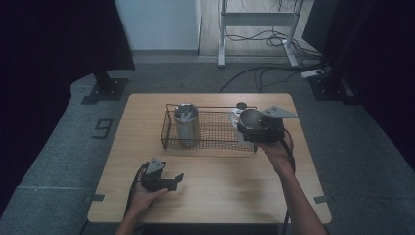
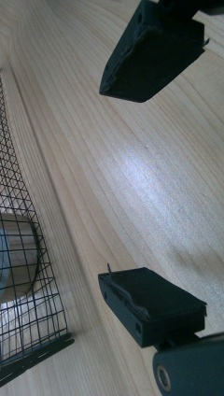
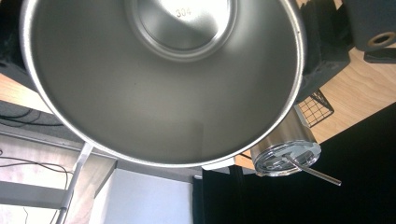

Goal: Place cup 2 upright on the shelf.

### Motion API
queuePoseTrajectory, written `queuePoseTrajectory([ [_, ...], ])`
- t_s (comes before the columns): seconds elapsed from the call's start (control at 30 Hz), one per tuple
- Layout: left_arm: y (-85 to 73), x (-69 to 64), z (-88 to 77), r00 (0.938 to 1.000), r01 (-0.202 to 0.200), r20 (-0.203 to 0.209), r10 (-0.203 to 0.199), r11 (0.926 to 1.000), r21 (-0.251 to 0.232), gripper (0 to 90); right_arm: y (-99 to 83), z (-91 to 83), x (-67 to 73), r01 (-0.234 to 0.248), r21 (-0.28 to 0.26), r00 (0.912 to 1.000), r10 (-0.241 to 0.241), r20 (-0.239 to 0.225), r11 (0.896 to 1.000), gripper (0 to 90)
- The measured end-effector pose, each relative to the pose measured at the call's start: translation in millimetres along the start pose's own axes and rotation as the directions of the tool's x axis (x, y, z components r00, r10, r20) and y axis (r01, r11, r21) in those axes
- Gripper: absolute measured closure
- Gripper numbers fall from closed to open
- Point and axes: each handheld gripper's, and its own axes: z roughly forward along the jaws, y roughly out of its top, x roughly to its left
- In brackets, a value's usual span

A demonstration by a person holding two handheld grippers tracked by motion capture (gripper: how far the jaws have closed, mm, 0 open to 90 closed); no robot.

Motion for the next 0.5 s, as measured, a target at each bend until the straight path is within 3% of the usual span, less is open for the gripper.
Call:
queuePoseTrajectory([
  [0.5, -0.3, 0.6, 0.2, 1.0, 0.003, 0.003, -0.003, 1.0, 0.001, 10.2, 3.5, 21.9, -9.0, 0.006, 0.029, 0.9998, -0.007, 0.017, 1.0, 6.2],
])
